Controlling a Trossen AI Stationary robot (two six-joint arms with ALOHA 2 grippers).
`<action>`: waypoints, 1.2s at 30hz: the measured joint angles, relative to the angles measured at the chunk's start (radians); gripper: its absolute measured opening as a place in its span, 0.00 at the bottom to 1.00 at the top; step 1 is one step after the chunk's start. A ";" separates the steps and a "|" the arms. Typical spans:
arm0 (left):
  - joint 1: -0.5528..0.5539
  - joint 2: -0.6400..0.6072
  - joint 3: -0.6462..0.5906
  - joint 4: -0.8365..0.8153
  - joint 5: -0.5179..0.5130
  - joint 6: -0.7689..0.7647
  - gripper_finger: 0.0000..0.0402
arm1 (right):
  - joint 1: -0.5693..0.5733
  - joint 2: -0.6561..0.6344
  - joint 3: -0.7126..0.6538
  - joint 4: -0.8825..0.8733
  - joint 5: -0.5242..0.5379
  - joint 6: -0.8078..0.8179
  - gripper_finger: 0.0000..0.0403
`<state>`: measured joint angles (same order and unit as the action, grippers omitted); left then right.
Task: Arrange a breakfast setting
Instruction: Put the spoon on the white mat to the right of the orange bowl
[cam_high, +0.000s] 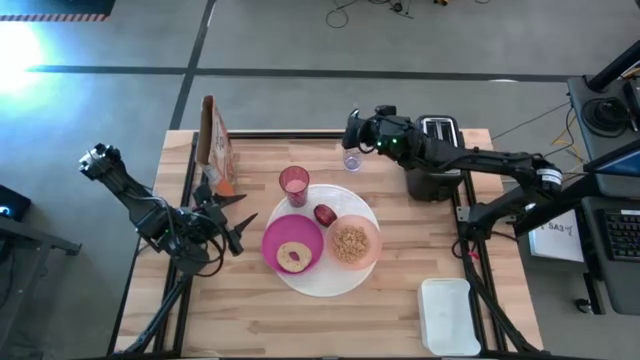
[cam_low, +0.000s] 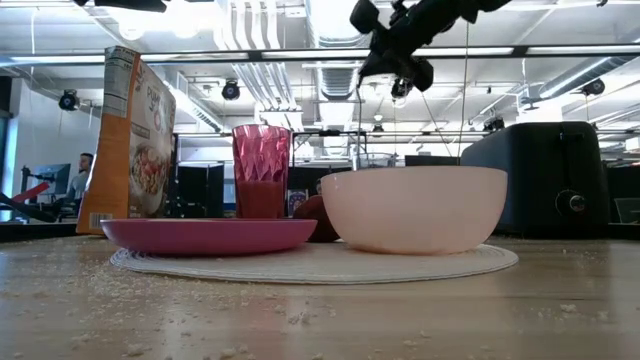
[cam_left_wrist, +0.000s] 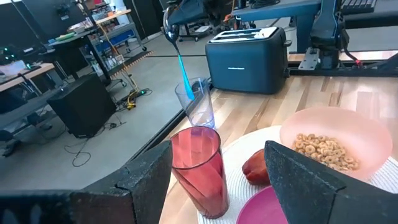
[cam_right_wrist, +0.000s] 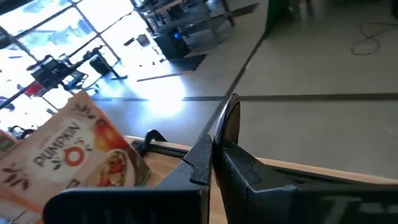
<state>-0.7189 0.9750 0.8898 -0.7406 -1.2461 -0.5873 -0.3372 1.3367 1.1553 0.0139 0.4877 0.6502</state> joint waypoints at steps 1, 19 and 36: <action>0.000 0.001 0.000 0.000 -0.003 0.002 0.59 | 0.003 -0.008 0.000 0.000 0.000 -0.006 0.02; 0.000 0.001 0.000 0.001 -0.039 0.014 0.59 | 0.010 -0.061 0.001 0.038 -0.065 -0.015 0.02; 0.019 0.151 0.000 0.604 0.130 0.605 0.59 | 0.185 -0.060 0.001 0.150 -0.343 -0.107 0.02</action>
<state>-0.7004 1.1262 0.8898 -0.1364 -1.1164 0.0181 -0.1522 1.2770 1.1564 0.1637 0.1452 0.5435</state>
